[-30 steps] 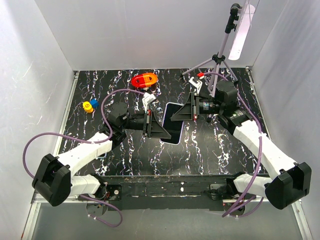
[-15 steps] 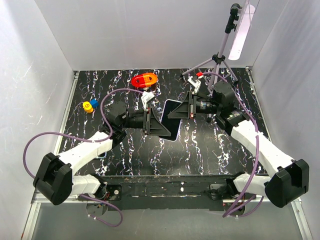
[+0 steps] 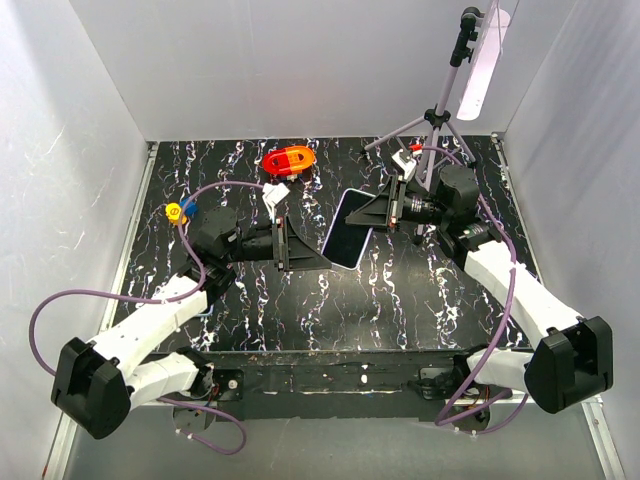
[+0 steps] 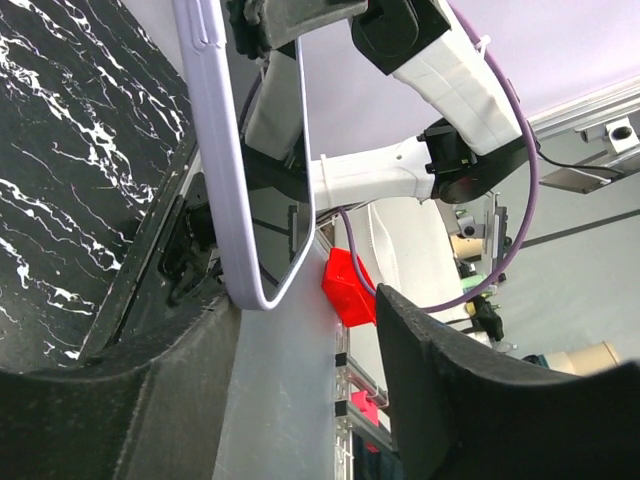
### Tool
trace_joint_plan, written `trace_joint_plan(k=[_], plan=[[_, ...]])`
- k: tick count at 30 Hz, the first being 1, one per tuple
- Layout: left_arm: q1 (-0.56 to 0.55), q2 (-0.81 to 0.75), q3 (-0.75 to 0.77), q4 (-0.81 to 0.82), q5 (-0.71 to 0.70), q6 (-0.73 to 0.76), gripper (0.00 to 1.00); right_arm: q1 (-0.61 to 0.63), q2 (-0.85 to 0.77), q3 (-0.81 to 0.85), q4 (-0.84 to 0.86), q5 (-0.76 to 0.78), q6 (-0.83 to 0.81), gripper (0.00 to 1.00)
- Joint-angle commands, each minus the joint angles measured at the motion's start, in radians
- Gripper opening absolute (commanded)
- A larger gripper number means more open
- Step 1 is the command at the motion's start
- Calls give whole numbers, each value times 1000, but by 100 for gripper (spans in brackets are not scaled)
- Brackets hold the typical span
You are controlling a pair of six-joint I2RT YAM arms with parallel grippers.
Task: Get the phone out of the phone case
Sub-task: Remove the phone case from the phone.
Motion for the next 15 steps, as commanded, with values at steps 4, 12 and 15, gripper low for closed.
trace_joint_plan(k=[4,12,15], plan=[[3,-14,-39,187,88,-84,49,-8,-11,47,75,-50,12,1],[3,6,-24,295,134,-93,33,-8,10,52,132,-116,47,1],[3,25,4,301,166,-81,29,-8,12,53,114,-124,35,1]])
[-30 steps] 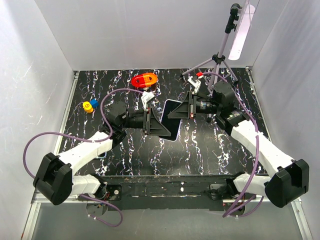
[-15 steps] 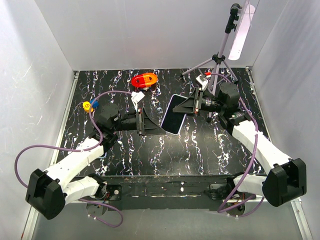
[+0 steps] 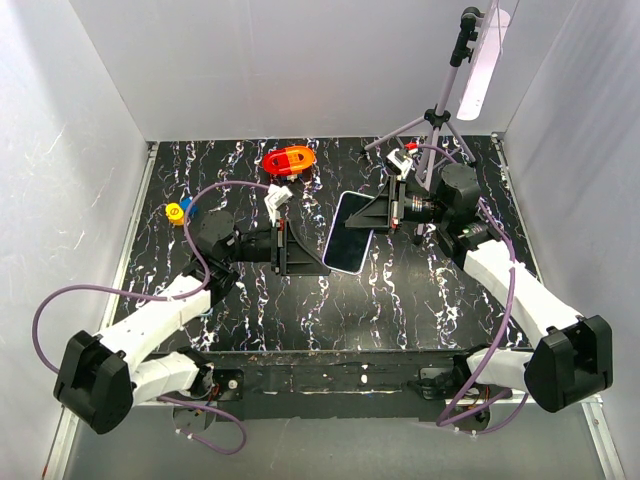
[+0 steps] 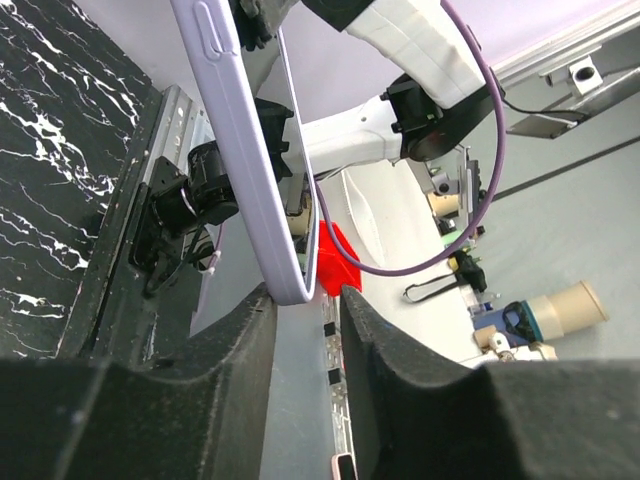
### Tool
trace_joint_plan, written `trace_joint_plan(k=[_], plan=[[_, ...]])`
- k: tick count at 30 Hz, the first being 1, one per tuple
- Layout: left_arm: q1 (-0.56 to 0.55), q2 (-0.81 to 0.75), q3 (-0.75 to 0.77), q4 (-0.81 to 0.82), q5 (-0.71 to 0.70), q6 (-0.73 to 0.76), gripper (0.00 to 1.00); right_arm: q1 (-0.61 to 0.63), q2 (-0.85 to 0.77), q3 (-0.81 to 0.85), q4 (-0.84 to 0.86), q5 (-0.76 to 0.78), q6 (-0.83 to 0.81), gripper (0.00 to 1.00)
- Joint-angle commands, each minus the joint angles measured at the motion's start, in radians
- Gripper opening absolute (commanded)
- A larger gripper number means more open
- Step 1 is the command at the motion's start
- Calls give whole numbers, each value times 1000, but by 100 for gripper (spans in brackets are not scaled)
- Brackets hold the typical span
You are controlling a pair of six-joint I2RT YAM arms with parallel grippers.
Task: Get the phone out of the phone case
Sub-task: Remove the phone case from the phone.
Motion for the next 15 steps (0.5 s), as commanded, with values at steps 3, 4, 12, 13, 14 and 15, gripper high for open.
trace_joint_plan(k=[3,4,12,13,14,15], plan=[[3,18,67,62,66,40,26,-3,9,51,44,-34,-30,1],[3,24,70,59,68,40,24,-3,8,52,43,-31,-30,1],[3,61,70,104,76,3,23,17,3,66,31,-14,-59,1],[3,62,71,105,76,3,23,20,3,65,32,-15,-61,1],[3,64,73,107,76,3,22,22,3,66,32,-15,-62,1],[3,64,71,110,76,4,22,23,5,66,31,-14,-62,1]])
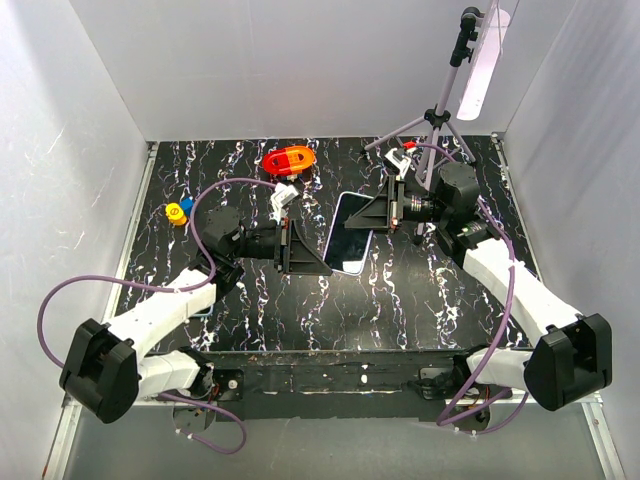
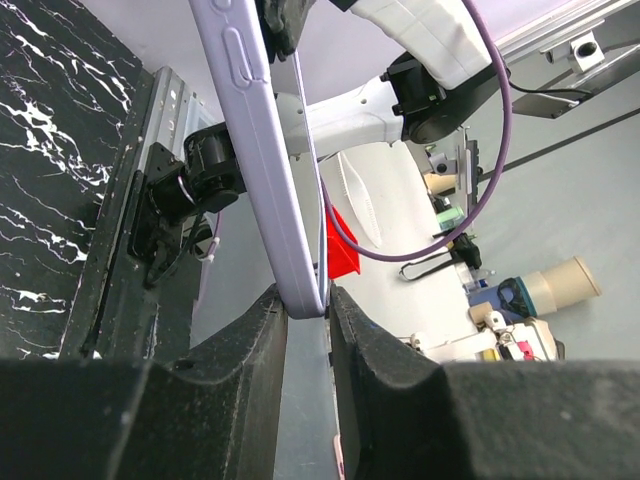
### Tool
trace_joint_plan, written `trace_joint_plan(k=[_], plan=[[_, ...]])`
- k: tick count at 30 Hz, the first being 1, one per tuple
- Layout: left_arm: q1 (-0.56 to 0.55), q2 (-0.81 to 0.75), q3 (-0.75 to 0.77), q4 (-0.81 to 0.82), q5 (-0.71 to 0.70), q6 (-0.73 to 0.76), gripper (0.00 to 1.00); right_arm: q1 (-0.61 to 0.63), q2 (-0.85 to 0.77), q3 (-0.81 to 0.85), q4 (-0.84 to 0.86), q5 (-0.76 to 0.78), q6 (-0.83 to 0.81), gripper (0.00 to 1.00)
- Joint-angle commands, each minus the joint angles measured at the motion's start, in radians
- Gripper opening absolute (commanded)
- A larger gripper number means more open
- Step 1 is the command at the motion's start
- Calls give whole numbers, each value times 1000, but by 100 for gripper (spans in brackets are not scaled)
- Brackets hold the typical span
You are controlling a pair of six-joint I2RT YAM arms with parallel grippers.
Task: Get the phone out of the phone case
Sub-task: Remove the phone case from the phone.
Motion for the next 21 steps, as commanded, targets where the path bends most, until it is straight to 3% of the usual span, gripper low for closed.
trace_joint_plan(k=[1,3,5,9,13,16,21], plan=[[1,-10,48,70,8,-5,20,16,-3,54,40,6,-37,1],[1,-11,43,99,13,-11,15,22,1,60,35,2,-42,1],[1,-17,37,139,22,-9,0,25,6,66,24,-1,-45,1],[0,-89,8,275,38,18,0,27,27,82,-15,-7,-31,1],[-3,-177,48,126,42,228,0,43,75,99,-55,-34,8,1],[-3,-182,62,137,57,252,0,68,110,80,13,-53,85,1],[-3,-134,52,237,33,209,0,123,147,33,285,-59,277,1]])
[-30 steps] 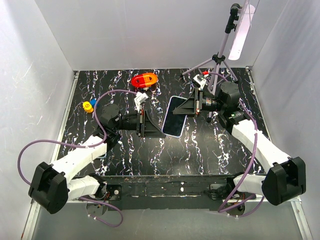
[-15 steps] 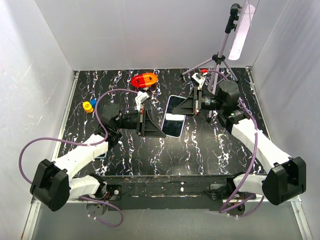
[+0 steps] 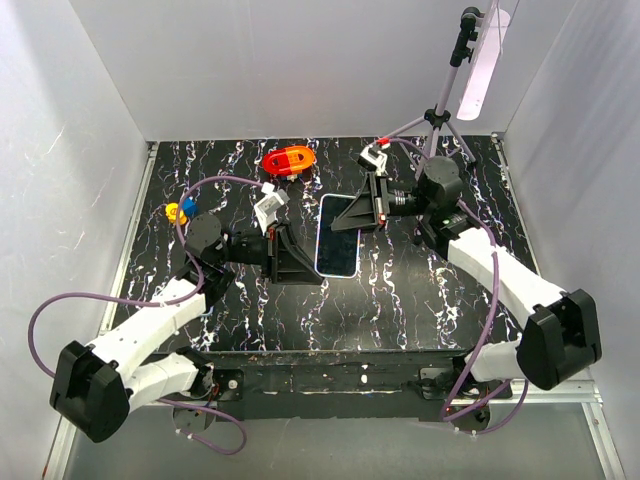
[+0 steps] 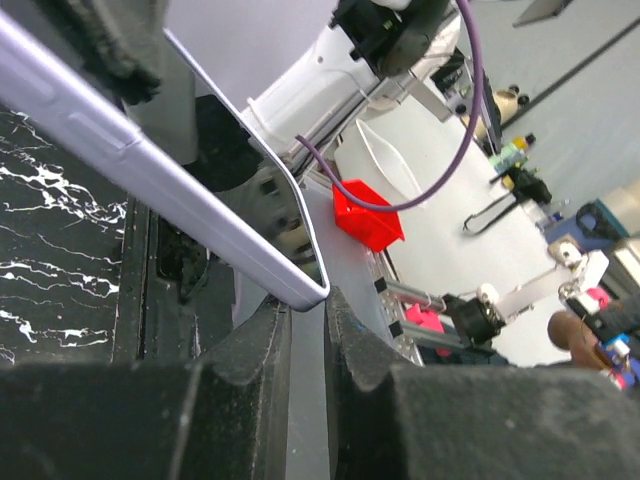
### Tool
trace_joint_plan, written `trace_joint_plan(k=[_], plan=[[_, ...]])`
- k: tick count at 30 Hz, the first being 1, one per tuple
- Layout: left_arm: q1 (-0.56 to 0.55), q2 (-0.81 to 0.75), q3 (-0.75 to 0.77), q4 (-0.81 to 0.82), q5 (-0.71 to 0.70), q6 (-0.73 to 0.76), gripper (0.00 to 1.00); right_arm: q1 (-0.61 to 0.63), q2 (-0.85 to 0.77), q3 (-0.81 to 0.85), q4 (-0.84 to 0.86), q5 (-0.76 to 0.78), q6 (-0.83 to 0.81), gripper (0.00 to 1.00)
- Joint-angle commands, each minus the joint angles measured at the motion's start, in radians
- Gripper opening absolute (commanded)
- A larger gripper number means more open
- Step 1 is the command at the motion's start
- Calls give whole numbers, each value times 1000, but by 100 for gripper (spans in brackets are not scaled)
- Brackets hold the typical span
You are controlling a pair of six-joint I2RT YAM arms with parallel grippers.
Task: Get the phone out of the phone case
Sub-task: Remove the phone case from the phone.
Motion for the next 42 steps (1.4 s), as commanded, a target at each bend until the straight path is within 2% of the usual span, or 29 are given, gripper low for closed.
trace_joint_plan(k=[1,4,7,9,12,13,14,15,17,19,21,28,31,35,39,42], plan=[[-8,-5,52,209,-34,53,0,44,49,-52,211,28,174,1],[-3,30,40,144,-106,64,0,56,39,-55,255,32,203,1],[0,67,42,21,-160,87,0,56,10,-61,229,46,158,1],[0,84,22,20,-175,57,0,58,-6,-58,201,61,124,1],[0,72,-15,89,-141,-11,0,53,-33,-17,-16,124,-43,1],[0,47,-30,83,-132,-14,8,50,-38,6,-94,150,-107,1],[0,21,-43,65,-128,-11,30,47,-38,31,-168,182,-151,1],[0,-14,-55,41,-129,-5,48,47,-38,51,-213,201,-181,1],[0,-78,-70,-18,-144,13,62,44,-33,75,-248,229,-208,1],[-3,-109,-58,-62,-157,22,67,44,-27,91,-248,250,-209,1],[-5,-96,-32,-95,-170,29,66,45,-18,95,-230,250,-199,1],[-5,4,-32,114,-134,-134,40,41,-27,111,-287,301,-246,1],[-5,6,-37,122,-114,-132,35,27,-24,109,-291,310,-245,1],[-6,-2,-37,140,-74,-120,34,7,-3,109,-287,276,-228,1],[-5,12,-12,134,-36,-94,22,7,17,118,-293,230,-223,1],[-5,27,3,192,0,-103,15,7,32,119,-293,193,-218,1]])
